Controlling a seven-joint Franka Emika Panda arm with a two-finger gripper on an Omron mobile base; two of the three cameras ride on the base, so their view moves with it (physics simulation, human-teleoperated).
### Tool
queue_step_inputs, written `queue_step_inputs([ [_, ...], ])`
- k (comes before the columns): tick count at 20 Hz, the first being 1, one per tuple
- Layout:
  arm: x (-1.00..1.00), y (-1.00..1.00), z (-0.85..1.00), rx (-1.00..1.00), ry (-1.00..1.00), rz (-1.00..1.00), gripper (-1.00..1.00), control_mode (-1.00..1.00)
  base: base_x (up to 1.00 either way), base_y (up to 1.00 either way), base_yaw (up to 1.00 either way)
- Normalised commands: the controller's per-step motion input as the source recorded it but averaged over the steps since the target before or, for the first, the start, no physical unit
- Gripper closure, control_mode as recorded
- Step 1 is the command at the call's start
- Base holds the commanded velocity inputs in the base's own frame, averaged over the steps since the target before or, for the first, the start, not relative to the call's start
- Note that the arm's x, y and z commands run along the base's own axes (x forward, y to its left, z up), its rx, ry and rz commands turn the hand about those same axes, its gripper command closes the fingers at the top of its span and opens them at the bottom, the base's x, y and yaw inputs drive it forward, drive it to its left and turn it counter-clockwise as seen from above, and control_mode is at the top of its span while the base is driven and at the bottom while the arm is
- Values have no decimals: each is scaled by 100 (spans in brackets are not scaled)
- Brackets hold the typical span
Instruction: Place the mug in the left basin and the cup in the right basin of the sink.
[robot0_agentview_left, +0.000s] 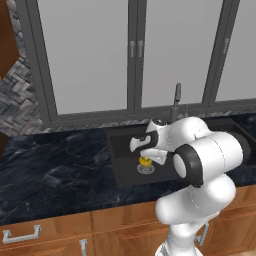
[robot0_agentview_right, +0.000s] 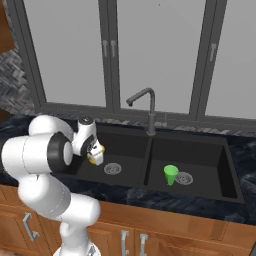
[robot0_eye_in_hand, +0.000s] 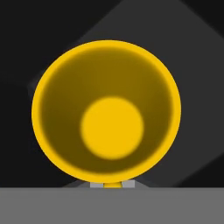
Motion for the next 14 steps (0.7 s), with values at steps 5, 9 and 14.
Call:
queue_step_inputs([
  [5, 6, -17, -30, -1, 0, 0, 100, -100, 0, 0, 0],
  [9, 7, -16, -27, -4, 0, 0, 100, -100, 0, 0, 0],
  [14, 11, -8, -25, -4, 0, 0, 100, -100, 0, 0, 0],
])
